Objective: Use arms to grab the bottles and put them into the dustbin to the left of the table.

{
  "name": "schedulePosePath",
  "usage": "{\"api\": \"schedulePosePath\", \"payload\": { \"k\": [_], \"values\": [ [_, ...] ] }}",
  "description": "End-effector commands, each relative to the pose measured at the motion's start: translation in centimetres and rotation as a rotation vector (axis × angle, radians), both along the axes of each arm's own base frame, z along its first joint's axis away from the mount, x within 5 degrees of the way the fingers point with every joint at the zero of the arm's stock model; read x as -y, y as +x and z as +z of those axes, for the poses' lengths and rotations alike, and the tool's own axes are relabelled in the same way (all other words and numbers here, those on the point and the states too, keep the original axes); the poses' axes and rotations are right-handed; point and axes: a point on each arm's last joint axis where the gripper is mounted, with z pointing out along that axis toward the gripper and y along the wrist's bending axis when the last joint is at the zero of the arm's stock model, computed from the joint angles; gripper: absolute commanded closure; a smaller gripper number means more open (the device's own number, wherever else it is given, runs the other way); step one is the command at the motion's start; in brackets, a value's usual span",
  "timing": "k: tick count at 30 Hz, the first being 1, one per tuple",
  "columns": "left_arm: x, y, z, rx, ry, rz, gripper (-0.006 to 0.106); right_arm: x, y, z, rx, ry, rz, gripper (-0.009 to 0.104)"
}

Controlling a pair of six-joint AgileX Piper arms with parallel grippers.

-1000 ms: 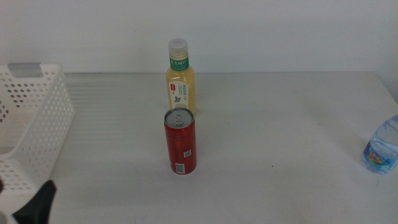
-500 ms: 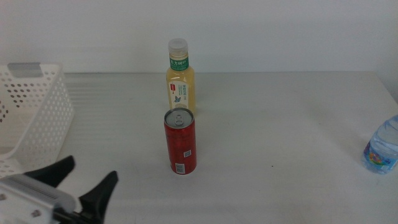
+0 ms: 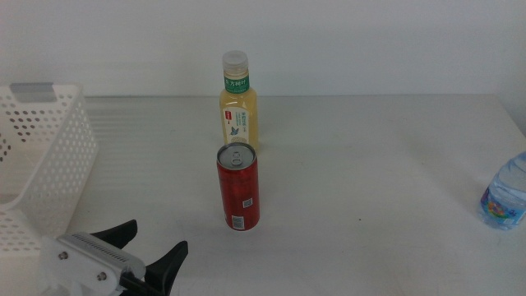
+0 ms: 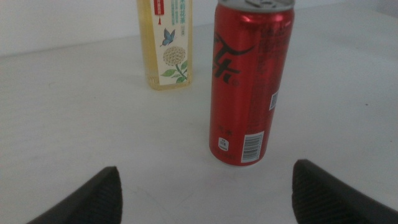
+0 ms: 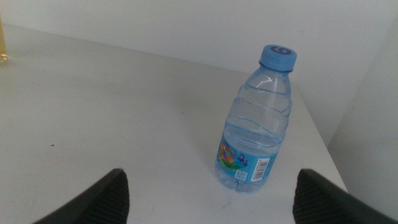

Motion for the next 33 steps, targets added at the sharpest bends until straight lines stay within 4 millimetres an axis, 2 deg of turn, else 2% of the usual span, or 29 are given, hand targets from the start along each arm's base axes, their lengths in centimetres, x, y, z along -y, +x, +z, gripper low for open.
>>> {"api": "schedulePosePath", "payload": {
  "k": [1,16,24,33],
  "values": [
    [-0.1,-0.3,1.5,0.149,-0.098,-0.003,0.010,0.0,-0.1,1.1,0.109,-0.013,-0.003,0.018],
    [-0.1,-0.2,1.6,0.133,-0.133,0.007,0.010,0.0,-0.1,1.1,0.109,-0.013,-0.003,0.018],
    [0.3,-0.1,0.8,0.091,-0.106,-0.024,0.010,0.0,-0.1,1.1,0.109,-0.013,-0.003,0.018],
    [2.1,2.3,0.8,0.093,-0.118,-0.065,0.010,0.0,-0.1,1.1,0.109,-0.013,-0.003,0.018]
  ]
}}
